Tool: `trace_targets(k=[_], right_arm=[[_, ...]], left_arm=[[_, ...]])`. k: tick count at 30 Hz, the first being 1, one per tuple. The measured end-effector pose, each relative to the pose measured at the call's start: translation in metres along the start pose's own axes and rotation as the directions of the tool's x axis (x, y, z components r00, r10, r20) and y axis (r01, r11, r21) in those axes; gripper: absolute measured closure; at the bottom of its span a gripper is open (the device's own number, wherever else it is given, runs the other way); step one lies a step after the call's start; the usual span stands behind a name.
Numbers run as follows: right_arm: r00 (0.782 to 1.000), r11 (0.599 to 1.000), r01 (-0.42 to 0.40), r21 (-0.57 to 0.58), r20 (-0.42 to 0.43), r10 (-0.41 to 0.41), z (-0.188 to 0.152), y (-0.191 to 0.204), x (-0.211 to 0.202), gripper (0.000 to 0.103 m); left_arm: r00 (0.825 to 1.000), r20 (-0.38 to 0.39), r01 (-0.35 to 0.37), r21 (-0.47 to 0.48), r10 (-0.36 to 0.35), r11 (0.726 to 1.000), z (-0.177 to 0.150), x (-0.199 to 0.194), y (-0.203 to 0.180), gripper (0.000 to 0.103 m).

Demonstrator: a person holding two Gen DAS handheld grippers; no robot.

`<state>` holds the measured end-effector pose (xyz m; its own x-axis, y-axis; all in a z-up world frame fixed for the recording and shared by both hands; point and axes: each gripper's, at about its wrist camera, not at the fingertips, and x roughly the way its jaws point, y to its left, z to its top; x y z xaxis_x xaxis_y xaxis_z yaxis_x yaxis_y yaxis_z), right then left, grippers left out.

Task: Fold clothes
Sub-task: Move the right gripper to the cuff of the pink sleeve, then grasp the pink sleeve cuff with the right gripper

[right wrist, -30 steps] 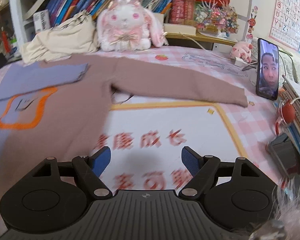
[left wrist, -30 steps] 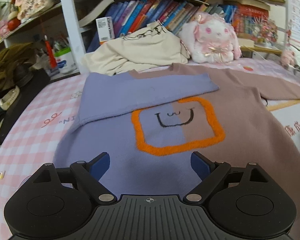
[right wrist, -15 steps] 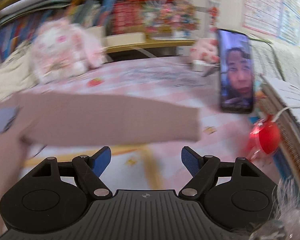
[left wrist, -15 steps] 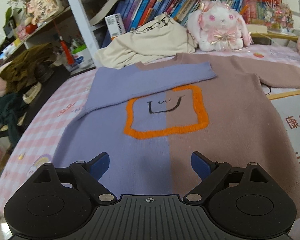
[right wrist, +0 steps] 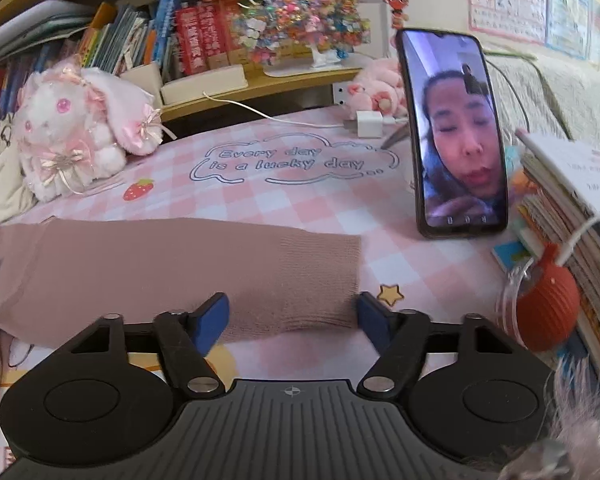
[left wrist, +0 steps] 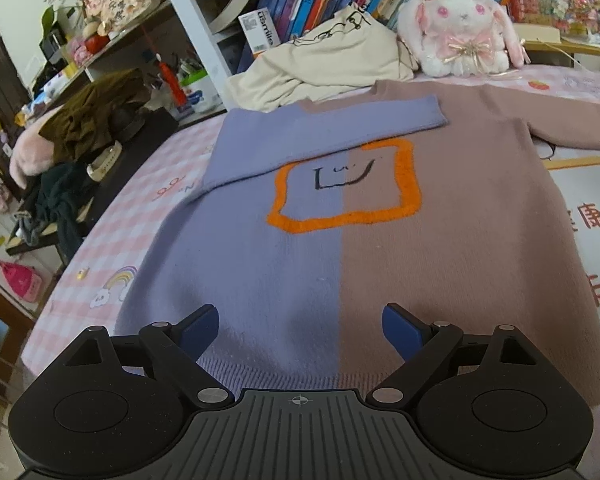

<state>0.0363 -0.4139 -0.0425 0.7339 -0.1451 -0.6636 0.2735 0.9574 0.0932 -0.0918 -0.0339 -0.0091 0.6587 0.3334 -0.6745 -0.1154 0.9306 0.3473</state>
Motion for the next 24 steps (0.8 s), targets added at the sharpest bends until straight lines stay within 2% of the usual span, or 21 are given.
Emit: trace_targets(k=[1,4,6,8,11,15,17,18,24], right_arm=[[1.000,1.000,0.000,-0.007,0.006,0.001,0.0002,0.0004,0.0005,0.061],[1.000,1.000,-0.017,-0.010,0.019,0.017,0.0009,-0.0001,0.0017,0.079],[0.999,0.999,-0.041,0.001,0.020,0.041,0.0014,-0.0006,0.0029,0.085],[0.999,0.998,-0.051,0.030,0.014,0.051,0.0030,-0.0017,0.0034,0.085],[0.998,0.995,-0.070,0.075,0.005,0.070,0.0050,-0.0028,0.0040,0.078],[0.996,0.992,-0.090,0.083,0.004,0.089,0.0047,0.0023,0.0048,0.077],[0.995,0.992,-0.097,0.082,0.007,0.097,0.0046,0.0038,0.0065,0.082],[0.995,0.992,-0.101,0.081,0.009,0.101,0.0046,0.0044,0.0073,0.088],[0.990,0.984,-0.138,0.110,0.028,0.135,0.0074,0.0029,0.0051,0.093]], left_arm=[[1.000,0.003,-0.006,0.008,0.006,1.000,-0.0001,-0.0018,-0.0017,0.012],[0.999,0.017,-0.030,0.026,0.029,0.999,0.0002,-0.0065,-0.0056,0.012],[0.999,0.018,-0.037,0.029,0.037,0.999,0.0005,-0.0079,-0.0066,0.012],[0.999,0.013,-0.040,0.030,0.039,0.999,0.0012,-0.0081,-0.0063,0.012],[0.999,0.009,-0.049,0.039,0.049,0.998,0.0012,-0.0085,-0.0073,0.012],[0.999,0.004,-0.054,0.050,0.054,0.997,-0.0001,-0.0094,-0.0081,0.012],[0.998,0.003,-0.056,0.054,0.056,0.997,-0.0010,-0.0098,-0.0083,0.012],[0.998,0.003,-0.057,0.056,0.057,0.997,-0.0015,-0.0103,-0.0083,0.012],[0.998,0.006,-0.060,0.063,0.060,0.996,-0.0041,-0.0110,-0.0081,0.012]])
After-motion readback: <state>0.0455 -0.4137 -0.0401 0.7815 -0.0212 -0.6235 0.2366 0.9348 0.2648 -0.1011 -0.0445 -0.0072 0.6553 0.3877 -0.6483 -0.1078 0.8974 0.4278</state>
